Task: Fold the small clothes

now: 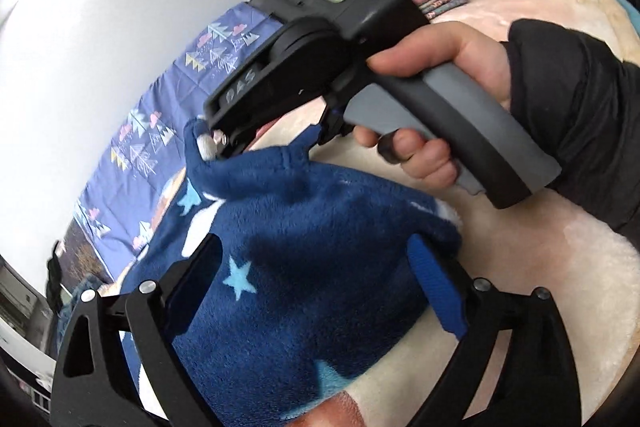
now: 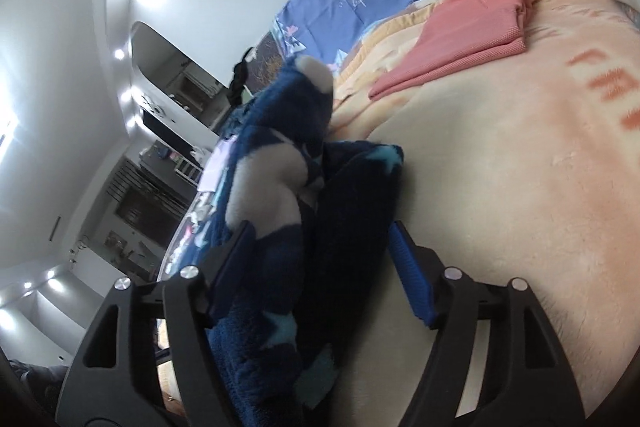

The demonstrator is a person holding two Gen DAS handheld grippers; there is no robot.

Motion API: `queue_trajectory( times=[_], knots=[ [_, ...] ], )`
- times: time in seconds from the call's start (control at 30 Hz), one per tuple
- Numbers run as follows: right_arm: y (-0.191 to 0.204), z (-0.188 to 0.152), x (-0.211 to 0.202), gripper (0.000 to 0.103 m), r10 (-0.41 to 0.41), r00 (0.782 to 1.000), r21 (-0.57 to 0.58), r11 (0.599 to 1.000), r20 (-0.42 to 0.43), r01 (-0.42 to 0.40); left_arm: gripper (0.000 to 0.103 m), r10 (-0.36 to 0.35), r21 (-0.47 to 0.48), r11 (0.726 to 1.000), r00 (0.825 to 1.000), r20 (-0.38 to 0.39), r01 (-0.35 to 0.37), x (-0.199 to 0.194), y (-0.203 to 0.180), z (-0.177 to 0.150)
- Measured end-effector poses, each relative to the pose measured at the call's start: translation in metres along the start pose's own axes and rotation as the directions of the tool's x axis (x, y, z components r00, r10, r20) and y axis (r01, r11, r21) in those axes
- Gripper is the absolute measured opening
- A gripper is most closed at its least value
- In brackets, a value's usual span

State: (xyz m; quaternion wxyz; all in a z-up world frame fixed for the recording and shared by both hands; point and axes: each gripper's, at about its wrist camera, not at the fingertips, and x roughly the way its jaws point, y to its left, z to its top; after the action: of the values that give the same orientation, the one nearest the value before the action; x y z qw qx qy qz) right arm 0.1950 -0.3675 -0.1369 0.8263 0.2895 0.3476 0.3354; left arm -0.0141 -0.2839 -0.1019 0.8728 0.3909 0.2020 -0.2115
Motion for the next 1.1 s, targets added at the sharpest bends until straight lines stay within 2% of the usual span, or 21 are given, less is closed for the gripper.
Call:
queue_trajectory(
  times=[0.07,0.17,0.27,0.3,0.33,0.4,0.43,0.47,0.53,0.57,0.6,0.63,0.67,0.7,0.73,0.8,0.87,0.93,1.0,1.03,1.1],
  knots=[
    [-0.006,0.001,0.001,0.071,-0.008,1.0,0.036,0.999,0.005,0.007,0.094,0.005,0.006,1.0,1.0,0.005,-0.005,-0.001,-0.003,0.0],
    [-0.016,0.004,-0.005,0.067,-0.001,0.999,0.102,0.995,0.039,-0.003,0.094,-0.025,-0.012,1.0,1.0,0.013,0.025,-0.004,0.001,0.0],
    [-0.025,0.007,-0.014,0.052,-0.011,0.996,0.162,0.987,0.09,-0.004,0.094,-0.088,-0.014,0.996,0.995,0.049,0.089,-0.016,0.003,0.001],
    [-0.026,0.007,-0.017,0.042,-0.04,0.994,0.162,0.987,0.105,0.023,0.094,-0.098,-0.003,0.995,0.993,0.06,0.099,-0.019,0.001,0.001],
    [-0.021,0.008,-0.019,0.033,-0.114,0.987,0.136,0.986,0.116,0.098,0.095,-0.095,0.01,0.995,0.993,0.066,0.095,-0.019,-0.001,0.001],
    [-0.007,0.007,-0.011,0.027,-0.245,0.966,0.026,0.969,0.08,0.244,0.095,-0.048,0.06,0.997,0.996,0.071,0.044,-0.014,-0.011,0.0],
    [0.004,0.004,0.002,0.022,-0.267,0.963,-0.058,0.962,0.019,0.268,0.095,-0.028,0.08,0.997,0.997,0.07,0.022,-0.01,-0.017,0.0],
    [0.01,0.0,0.013,0.021,-0.246,0.969,-0.099,0.965,-0.021,0.243,0.095,-0.017,0.092,0.996,0.997,0.071,0.011,-0.006,-0.02,-0.001],
    [0.017,-0.003,0.02,0.021,-0.23,0.973,-0.141,0.965,-0.032,0.223,0.096,-0.005,0.101,0.995,0.997,0.076,-0.002,0.0,-0.023,-0.003],
    [0.014,-0.001,0.017,0.024,-0.21,0.977,-0.114,0.972,-0.025,0.206,0.094,-0.009,0.098,0.995,0.997,0.083,0.0,0.0,-0.022,-0.004],
    [0.006,0.001,0.013,0.044,-0.174,0.985,-0.057,0.983,-0.023,0.172,0.082,-0.024,0.091,0.996,0.996,0.09,0.016,-0.002,-0.019,-0.005],
    [-0.002,0.004,0.009,0.054,-0.148,0.989,-0.005,0.989,-0.017,0.147,0.072,-0.05,0.079,0.996,0.994,0.097,0.042,-0.005,-0.015,-0.005],
    [-0.012,0.006,0.003,0.056,-0.08,0.997,0.061,0.995,0.004,0.079,0.05,-0.076,0.06,0.996,0.992,0.097,0.07,-0.008,-0.01,-0.006],
    [-0.015,0.007,-0.004,0.063,-0.024,1.0,0.091,0.996,0.019,0.023,0.029,-0.088,0.041,0.996,0.992,0.095,0.084,-0.011,-0.004,-0.006],
    [-0.015,0.01,-0.009,0.069,0.003,0.999,0.1,0.995,0.034,-0.007,0.022,-0.091,0.024,0.996,0.992,0.093,0.089,-0.012,0.001,-0.007],
    [-0.008,0.01,-0.014,0.072,-0.008,0.999,0.065,0.998,0.04,0.006,0.016,-0.118,-0.038,0.992,0.988,0.097,0.122,-0.018,0.015,-0.01],
    [-0.001,0.008,-0.001,0.073,-0.049,0.999,0.041,0.998,-0.011,0.049,0.014,-0.14,-0.099,0.984,0.984,0.113,0.151,-0.024,0.03,-0.013],
    [0.003,0.009,0.014,0.077,-0.097,0.994,0.028,0.995,-0.057,0.098,0.014,-0.147,-0.125,0.979,0.98,0.131,0.164,-0.03,0.039,-0.014],
    [0.005,0.013,0.023,0.077,-0.113,0.992,0.045,0.992,-0.059,0.116,0.013,-0.167,-0.133,0.974,0.976,0.137,0.185,-0.033,0.044,-0.014],
    [0.006,0.018,0.027,0.058,-0.119,0.992,0.076,0.99,-0.053,0.123,0.013,-0.176,-0.134,0.972,0.975,0.137,0.194,-0.033,0.045,-0.014],
    [0.009,0.028,0.034,0.011,-0.151,0.987,0.114,0.981,-0.059,0.157,0.011,-0.192,-0.132,0.969,0.971,0.139,0.211,-0.035,0.049,-0.015]
  ],
)
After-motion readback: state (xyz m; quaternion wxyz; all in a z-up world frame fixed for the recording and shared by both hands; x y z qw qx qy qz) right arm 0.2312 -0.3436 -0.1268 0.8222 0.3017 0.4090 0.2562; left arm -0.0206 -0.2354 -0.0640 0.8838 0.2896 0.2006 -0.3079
